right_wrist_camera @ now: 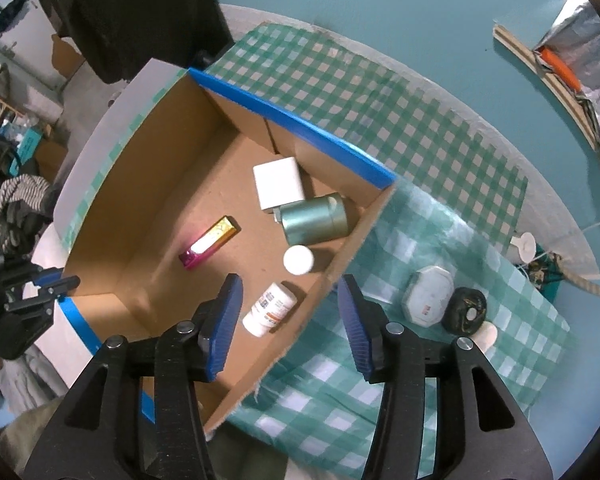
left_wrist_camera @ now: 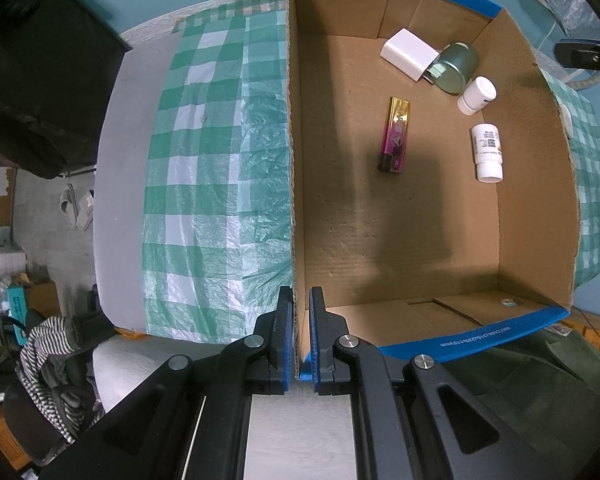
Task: Organize rigid objects
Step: 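Move the right gripper back toward the white oval case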
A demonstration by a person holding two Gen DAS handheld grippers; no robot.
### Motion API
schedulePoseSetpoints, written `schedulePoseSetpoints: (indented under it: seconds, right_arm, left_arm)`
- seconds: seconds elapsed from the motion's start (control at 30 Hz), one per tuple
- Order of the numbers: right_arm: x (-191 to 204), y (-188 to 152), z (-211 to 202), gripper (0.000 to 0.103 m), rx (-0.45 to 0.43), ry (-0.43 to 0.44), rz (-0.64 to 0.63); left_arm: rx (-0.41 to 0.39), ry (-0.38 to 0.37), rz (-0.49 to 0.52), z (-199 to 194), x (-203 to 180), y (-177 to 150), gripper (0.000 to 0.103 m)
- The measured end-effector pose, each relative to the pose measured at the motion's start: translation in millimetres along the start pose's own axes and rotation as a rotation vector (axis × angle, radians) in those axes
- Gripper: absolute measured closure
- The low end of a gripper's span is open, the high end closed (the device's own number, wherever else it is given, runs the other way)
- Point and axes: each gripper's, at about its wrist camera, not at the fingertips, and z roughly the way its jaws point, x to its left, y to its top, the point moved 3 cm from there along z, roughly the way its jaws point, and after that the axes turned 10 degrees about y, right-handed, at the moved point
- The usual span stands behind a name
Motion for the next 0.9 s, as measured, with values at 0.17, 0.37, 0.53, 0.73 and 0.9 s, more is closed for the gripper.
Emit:
schedulePoseSetpoints:
  seconds: [0.17,0.37,0.53,0.73,0.9]
  right_arm:
    - [-16.4,-9.4,-11.5,0.048,-0.009,-0.017,0.024]
    - [-53.6,-28.2,-18.6,0.045,-0.016,-0.037,0.108]
    - [-95.1,-47.7,-11.2,0.044,-0.001,-0.070,0.201]
    - [-149.4,-70.6,-4.1,0.044,0.006,-0.086,0.335]
    - [-190.2,-85.7,-1.7,0.044,-0.013,-0.112,0.442]
  left_arm:
    - [0.000,0.001,0.001,0.0,0.5,0.2,0.096]
    - [0.001,0.001,0.000,0.0,0.5,0.4,0.096]
    - [0.000,0.001,0.001,0.0,0.7,0.4,0.096]
    - [0.003,0.002,-0.002,-0.4,1.6,-0.2,0.096]
    - [0.007,0.004,-0.006,-0.4,1.5,-1.9,0.096]
